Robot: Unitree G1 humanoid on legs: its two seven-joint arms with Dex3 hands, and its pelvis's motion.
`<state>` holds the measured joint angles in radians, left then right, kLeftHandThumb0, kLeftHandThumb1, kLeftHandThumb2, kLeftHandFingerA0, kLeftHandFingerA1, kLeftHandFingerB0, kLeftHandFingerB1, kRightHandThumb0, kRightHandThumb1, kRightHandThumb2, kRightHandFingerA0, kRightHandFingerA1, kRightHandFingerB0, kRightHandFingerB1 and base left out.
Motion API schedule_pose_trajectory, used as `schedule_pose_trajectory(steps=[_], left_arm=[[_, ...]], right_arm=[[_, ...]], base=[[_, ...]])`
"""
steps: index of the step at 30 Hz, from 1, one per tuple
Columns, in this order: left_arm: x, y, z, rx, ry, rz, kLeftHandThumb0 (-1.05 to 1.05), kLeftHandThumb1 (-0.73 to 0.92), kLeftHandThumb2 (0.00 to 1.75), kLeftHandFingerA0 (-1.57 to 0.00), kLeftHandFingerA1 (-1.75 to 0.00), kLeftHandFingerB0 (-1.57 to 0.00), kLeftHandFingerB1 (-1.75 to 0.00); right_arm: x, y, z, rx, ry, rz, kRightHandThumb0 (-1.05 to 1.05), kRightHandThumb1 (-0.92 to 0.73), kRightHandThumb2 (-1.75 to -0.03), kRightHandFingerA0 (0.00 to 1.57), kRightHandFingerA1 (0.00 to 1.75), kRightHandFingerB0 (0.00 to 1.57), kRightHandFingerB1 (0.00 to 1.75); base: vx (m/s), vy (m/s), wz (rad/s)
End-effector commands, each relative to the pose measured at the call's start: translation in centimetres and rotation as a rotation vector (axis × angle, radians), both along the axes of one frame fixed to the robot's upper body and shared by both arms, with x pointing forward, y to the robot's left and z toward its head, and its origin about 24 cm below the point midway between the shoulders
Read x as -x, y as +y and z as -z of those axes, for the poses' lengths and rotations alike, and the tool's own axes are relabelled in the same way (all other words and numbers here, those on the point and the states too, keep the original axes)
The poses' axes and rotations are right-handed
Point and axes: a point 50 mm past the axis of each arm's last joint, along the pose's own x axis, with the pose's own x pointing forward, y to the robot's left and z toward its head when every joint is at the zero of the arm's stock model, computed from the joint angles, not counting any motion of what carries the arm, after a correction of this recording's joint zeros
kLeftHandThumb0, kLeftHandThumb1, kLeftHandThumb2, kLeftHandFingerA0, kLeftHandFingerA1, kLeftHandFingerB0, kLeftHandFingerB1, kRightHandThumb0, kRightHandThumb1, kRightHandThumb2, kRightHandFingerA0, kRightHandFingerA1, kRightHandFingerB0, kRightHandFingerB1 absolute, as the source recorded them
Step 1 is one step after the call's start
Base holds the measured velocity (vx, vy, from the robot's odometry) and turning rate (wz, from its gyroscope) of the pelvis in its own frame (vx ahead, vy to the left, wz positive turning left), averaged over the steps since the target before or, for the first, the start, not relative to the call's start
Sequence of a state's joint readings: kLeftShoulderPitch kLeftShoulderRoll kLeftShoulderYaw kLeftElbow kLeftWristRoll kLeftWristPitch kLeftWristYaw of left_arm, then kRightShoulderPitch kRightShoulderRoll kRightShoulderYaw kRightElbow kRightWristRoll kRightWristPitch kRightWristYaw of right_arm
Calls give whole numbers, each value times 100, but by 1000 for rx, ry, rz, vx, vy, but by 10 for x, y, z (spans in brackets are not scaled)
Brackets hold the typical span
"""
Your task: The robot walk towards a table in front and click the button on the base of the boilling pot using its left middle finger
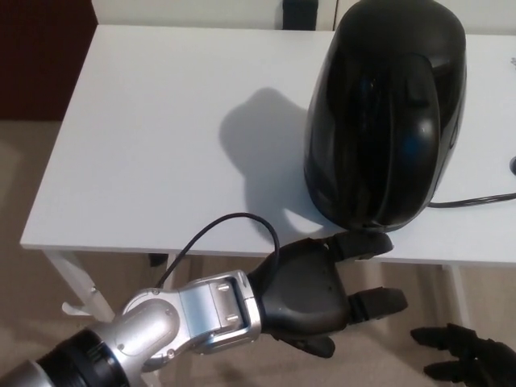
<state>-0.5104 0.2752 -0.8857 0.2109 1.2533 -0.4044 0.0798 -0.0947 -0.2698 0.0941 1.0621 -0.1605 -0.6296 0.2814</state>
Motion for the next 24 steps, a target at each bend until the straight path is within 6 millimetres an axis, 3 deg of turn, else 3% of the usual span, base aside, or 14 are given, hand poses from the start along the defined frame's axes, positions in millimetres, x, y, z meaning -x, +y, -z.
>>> schedule_pose_trajectory(steps=[1,3,4,8,9,10,11,12,15,16,19,22,23,24], left_arm=[[-10,2,-5,-17,-38,-44,-77,79,104,-13,-42,-4,-25],[-12,1,-6,-17,-40,-50,-76,78,105,-14,-43,-4,-27],[-12,1,-5,-13,-42,-50,-72,92,72,-22,-31,-7,-21],[-13,0,-5,-19,-40,-53,-73,92,72,-22,-31,-6,-20],[-14,0,-4,-4,-36,-60,-72,91,69,-24,-30,-8,-21],[-14,0,-2,-7,-30,-67,-35,53,109,0,-46,0,-49],[-15,1,-2,-8,-27,-69,-35,53,109,0,-46,0,-48],[-15,1,0,-11,-27,-72,-35,53,109,0,-46,0,-48],[-15,1,3,-11,-13,-81,-35,52,109,0,-46,0,-48],[-15,1,3,-15,-14,-82,-74,92,69,-23,-30,-9,-21],[-14,4,9,-43,4,-101,-79,82,113,-16,-46,0,-22],[-12,5,12,-40,37,-109,-77,80,108,-13,-43,-5,-26],[-12,6,13,-39,41,-112,-78,92,77,-20,-32,-5,-19],[-12,6,13,-36,44,-113,-79,80,107,-14,-43,-5,-29]], right_arm=[[1,-7,2,91,46,5,-52,-52,-90,44,56,41,53],[0,-8,3,113,66,9,-50,-67,-61,52,42,50,39],[-1,-7,3,111,65,6,-49,-68,-61,54,43,52,40],[-1,-7,1,128,72,-18,-53,-71,-62,48,41,47,38],[-1,-6,2,119,72,-5,-54,-55,-92,43,55,40,52],[-2,-7,3,120,84,17,-56,-58,-94,56,60,42,52],[-2,-7,3,121,84,11,-52,-68,-61,52,42,49,38],[-1,-7,3,126,89,6,-54,-54,-91,45,56,40,52],[-1,-7,4,154,105,3,-61,-55,-88,34,51,38,50],[0,-7,4,145,100,7,-55,-53,-89,35,52,37,51],[1,-11,3,83,69,71,-48,-46,-83,43,56,40,52],[0,-21,4,59,87,208,-55,-39,-76,31,52,28,47],[-1,-23,3,57,74,238,-52,-37,-76,30,52,24,46],[-2,-25,3,65,74,256,-49,-57,-56,38,41,32,34]], base=[[0,0,0],[0,0,0],[0,0,0],[0,0,0],[0,0,0],[0,0,0],[0,0,0],[0,0,0],[0,0,0],[0,0,0],[0,0,0],[0,0,0],[0,0,0],[0,0,0]])
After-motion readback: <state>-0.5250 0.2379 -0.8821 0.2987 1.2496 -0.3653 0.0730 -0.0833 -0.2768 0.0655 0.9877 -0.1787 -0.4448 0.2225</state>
